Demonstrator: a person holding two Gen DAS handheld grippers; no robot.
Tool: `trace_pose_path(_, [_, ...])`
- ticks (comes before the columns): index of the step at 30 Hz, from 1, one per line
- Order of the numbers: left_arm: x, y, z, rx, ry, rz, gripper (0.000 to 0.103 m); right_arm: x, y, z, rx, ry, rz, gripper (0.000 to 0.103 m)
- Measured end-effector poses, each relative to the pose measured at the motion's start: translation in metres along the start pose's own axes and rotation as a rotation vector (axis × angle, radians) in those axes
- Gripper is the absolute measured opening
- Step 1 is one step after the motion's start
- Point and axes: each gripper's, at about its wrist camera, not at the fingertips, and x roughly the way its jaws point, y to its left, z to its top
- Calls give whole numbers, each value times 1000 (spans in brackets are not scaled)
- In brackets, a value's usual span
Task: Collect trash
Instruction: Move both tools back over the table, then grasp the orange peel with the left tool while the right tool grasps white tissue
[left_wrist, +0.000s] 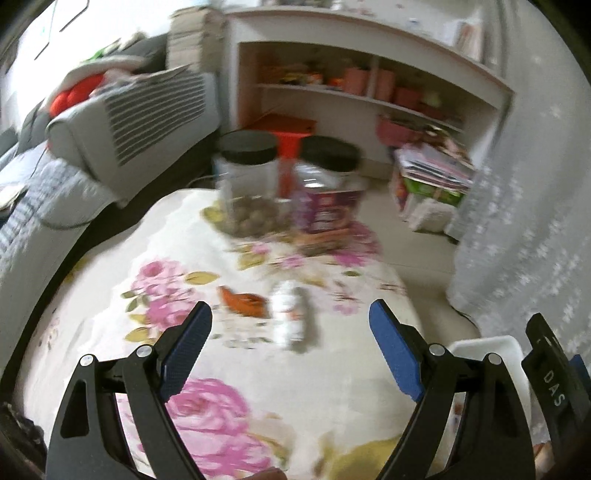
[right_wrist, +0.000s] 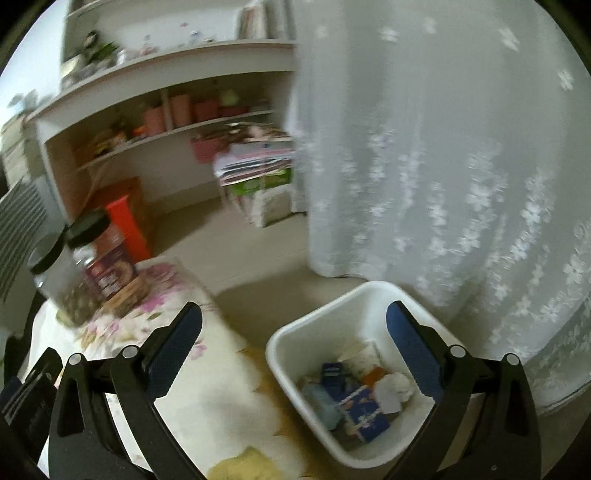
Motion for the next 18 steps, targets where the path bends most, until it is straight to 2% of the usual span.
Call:
trace_pose_path(8, [21,97,2,-133,43,86,85,1,83,-16,-156,33,81,96])
trace_pose_path(12, [32,134,0,-187,62,113,85,13,125,-30,-265,85,120,96])
trace_pose_path(18, [48,175,-8,-231,91,148,85,42,176,-55,-388,214,192,96])
